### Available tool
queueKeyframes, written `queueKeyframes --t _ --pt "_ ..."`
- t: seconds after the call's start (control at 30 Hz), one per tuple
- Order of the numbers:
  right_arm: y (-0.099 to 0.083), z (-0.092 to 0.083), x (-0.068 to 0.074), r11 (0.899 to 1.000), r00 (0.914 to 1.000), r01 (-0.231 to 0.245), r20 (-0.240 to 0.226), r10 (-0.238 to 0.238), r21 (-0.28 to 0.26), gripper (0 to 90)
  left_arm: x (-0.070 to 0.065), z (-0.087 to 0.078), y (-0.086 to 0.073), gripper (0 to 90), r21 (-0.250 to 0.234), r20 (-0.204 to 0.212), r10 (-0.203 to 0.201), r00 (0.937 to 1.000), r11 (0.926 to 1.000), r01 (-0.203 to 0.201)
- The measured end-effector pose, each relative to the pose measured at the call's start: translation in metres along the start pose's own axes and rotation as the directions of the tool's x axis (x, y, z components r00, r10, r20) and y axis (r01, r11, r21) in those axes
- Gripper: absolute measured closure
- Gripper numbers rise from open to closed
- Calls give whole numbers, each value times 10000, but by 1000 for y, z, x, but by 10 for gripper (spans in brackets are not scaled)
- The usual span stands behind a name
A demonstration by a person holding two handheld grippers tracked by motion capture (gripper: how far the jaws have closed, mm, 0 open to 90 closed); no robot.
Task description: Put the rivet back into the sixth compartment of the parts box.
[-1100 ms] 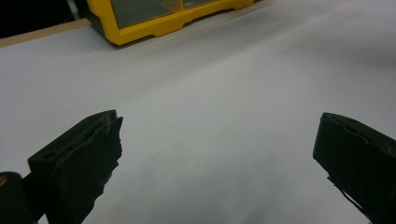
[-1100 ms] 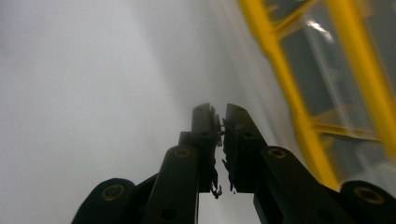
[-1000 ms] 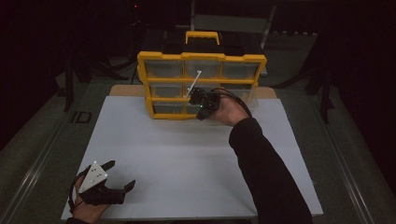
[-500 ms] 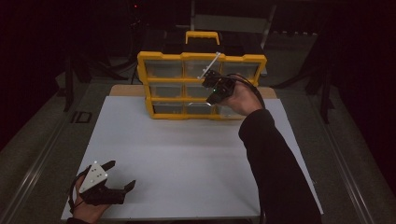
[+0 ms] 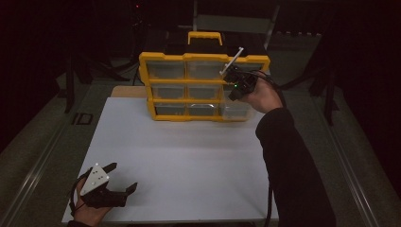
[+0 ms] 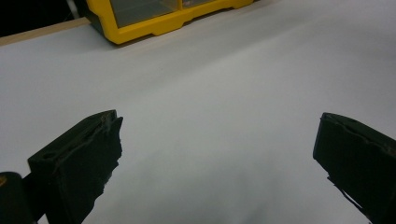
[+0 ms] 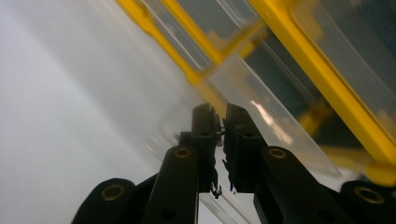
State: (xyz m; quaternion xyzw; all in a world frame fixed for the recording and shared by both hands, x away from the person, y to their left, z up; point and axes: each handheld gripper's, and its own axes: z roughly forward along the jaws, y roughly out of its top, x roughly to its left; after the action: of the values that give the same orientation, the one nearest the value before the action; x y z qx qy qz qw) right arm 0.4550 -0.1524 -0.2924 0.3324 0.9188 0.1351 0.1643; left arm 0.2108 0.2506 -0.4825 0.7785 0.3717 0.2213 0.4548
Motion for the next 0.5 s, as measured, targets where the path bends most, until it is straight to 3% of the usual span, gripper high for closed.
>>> queueKeyframes --t 0.2,0.37,0.4,0.43,0.47,0.5 --pt "-11 1 -13 9976 9978 -597 305 586 358 825 0 0 0 17 18 8 6 10000 10000 -6" --pt "-15 2 -17 9963 9967 -693 456 670 510 805 0 0 0 17 18 1 -9 10000 10000 9" --pt "-16 2 -16 9965 9968 -617 542 587 556 727 0 0 0 18 21 1 -14 10000 10000 14" --pt "-16 3 -15 9971 9968 -571 583 542 495 554 0 0 0 17 13 9 -16 10000 10000 16" --pt "-16 3 -13 9986 9966 -465 689 447 244 317 0 0 0 17 11 10 -13 10000 10000 13" --pt "-15 3 -12 9984 9948 -557 853 548 81 222 0 0 0 17 17 5 -12 10000 10000 12"
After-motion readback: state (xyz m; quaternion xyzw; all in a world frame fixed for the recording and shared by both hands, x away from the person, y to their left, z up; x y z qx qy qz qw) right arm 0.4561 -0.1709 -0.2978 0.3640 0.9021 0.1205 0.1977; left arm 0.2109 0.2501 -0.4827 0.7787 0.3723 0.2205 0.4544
